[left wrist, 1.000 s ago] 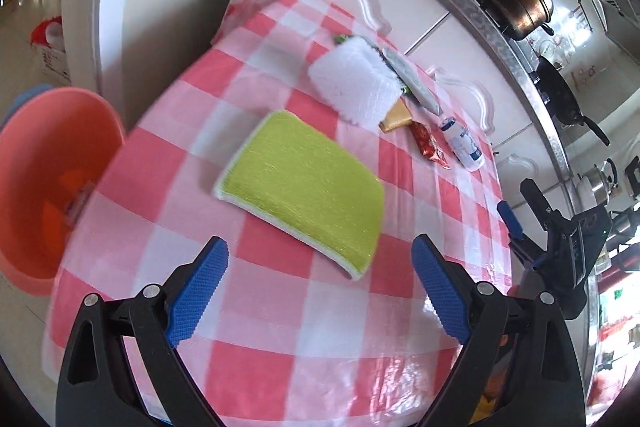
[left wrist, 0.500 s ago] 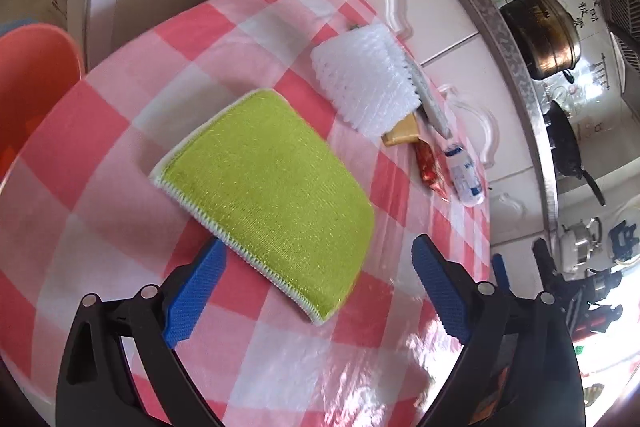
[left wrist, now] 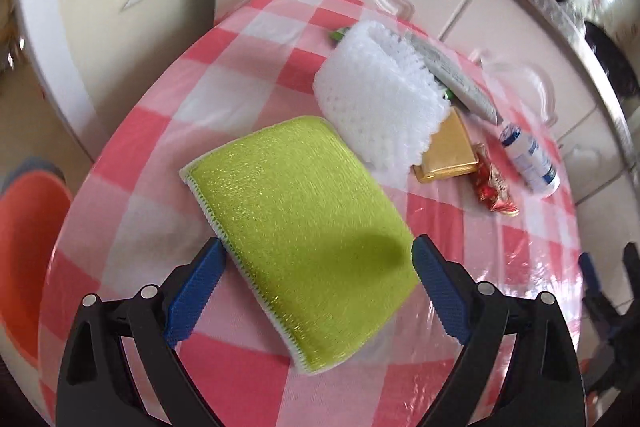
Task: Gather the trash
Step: 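Grasp the green sponge with the left gripper while the right gripper approaches the red snack packet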
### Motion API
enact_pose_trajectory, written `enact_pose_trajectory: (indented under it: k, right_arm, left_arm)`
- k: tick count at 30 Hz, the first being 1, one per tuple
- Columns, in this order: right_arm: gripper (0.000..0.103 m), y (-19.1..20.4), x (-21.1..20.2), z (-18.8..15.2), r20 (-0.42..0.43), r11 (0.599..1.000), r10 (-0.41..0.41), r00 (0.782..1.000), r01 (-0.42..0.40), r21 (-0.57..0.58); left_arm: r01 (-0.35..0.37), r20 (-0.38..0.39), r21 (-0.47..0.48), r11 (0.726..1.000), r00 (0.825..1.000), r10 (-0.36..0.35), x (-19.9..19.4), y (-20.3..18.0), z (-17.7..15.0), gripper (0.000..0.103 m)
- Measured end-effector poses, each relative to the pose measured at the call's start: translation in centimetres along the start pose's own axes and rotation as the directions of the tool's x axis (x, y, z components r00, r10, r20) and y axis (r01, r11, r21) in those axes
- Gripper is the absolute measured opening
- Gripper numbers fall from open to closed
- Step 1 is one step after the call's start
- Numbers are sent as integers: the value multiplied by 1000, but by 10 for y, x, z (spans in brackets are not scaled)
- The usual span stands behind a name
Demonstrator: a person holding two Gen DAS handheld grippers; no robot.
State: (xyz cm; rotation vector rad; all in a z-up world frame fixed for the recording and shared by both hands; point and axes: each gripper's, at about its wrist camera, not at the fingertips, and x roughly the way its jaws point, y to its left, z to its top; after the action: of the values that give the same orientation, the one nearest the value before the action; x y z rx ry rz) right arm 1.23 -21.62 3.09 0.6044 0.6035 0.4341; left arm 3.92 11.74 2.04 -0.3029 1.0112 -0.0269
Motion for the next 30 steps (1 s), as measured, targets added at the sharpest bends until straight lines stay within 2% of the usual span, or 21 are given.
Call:
enact_pose_trajectory:
  k: [3, 5, 12, 15, 20, 24, 30]
  right_arm:
    - [99, 0, 3, 0, -6, 1000, 0, 1000, 0, -4]
    - [99, -1, 5, 0, -11, 1000, -3, 1000, 3, -9]
    - [99, -1, 14, 0, -29, 1000, -6, 1000, 6, -13]
    - [99, 0, 18, -1, -38, 1000, -7, 999, 6, -17]
    - [99, 0, 22, -2, -51, 1000, -5, 999, 4, -18]
    - [99, -1, 25, -3, -61, 1000, -5, 998, 4, -17]
    - [99, 1, 29, -5, -76, 999, -18, 997, 16, -28]
  left_arm:
    - [-85, 34, 89, 992, 996, 82, 6, -16, 6, 93]
    - [-127, 58, 115, 985, 991, 121, 6, -23, 11, 93]
    - [-186, 72, 68, 980, 981, 181, 18, -26, 26, 98]
    - [-223, 94, 83, 971, 972, 215, 20, -35, 27, 99]
    - [-253, 113, 84, 964, 963, 243, 23, -39, 26, 99]
    - [-271, 168, 120, 955, 954, 249, 21, -43, 19, 97]
    - [-228, 198, 117, 967, 959, 202, 14, -40, 12, 82]
